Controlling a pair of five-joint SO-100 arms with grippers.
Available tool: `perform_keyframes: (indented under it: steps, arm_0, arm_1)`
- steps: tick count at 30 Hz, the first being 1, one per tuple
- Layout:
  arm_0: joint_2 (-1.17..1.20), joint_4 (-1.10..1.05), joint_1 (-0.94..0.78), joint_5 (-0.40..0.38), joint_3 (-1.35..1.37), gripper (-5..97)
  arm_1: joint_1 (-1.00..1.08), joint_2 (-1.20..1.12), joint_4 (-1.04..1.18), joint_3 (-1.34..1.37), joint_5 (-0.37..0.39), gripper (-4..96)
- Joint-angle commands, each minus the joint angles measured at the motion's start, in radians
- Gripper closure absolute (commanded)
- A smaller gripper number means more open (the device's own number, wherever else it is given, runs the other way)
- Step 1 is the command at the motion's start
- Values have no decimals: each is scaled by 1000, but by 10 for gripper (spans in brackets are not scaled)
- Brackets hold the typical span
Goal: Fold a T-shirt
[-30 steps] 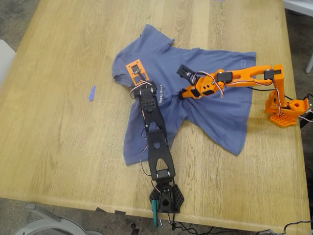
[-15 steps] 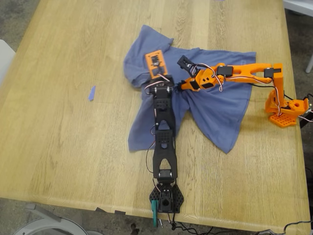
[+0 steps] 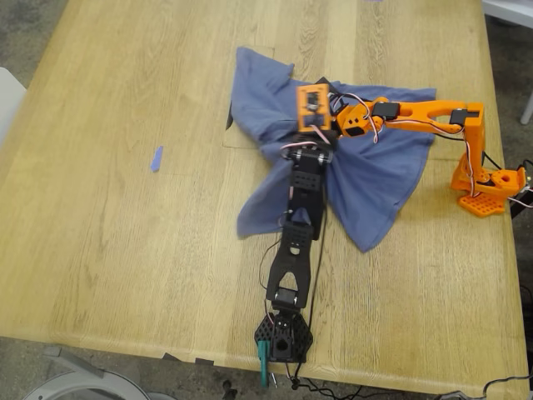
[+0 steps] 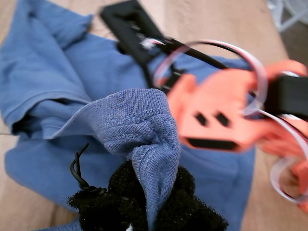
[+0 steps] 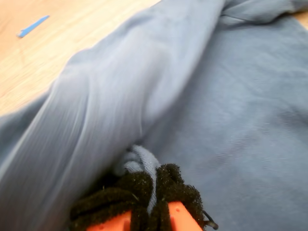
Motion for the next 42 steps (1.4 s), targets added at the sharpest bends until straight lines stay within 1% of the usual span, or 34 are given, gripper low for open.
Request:
perform_keyframes:
  steps: [1, 10, 18, 22, 33, 38, 42]
  arm_0:
    - [156, -31, 103, 9, -35, 918]
    - [83, -83, 259, 9, -35, 918]
    - [-40, -167, 385, 6, -37, 918]
    - [-109, -219, 422, 5, -37, 918]
    - [-334, -344, 400, 6, -37, 918]
    - [-439, -347, 373, 8, -37, 918]
    - [-476, -333, 348, 8, -37, 917]
  arm_1:
    - [31, 87, -34, -2, 6, 912]
    - [103, 97, -77, 57, 11, 912]
    - [201, 137, -114, 140, 14, 912]
    - [241, 172, -130, 183, 14, 912]
    - [247, 216, -149, 230, 21, 912]
    - [249, 218, -143, 222, 21, 912]
    - [256, 225, -133, 221, 20, 912]
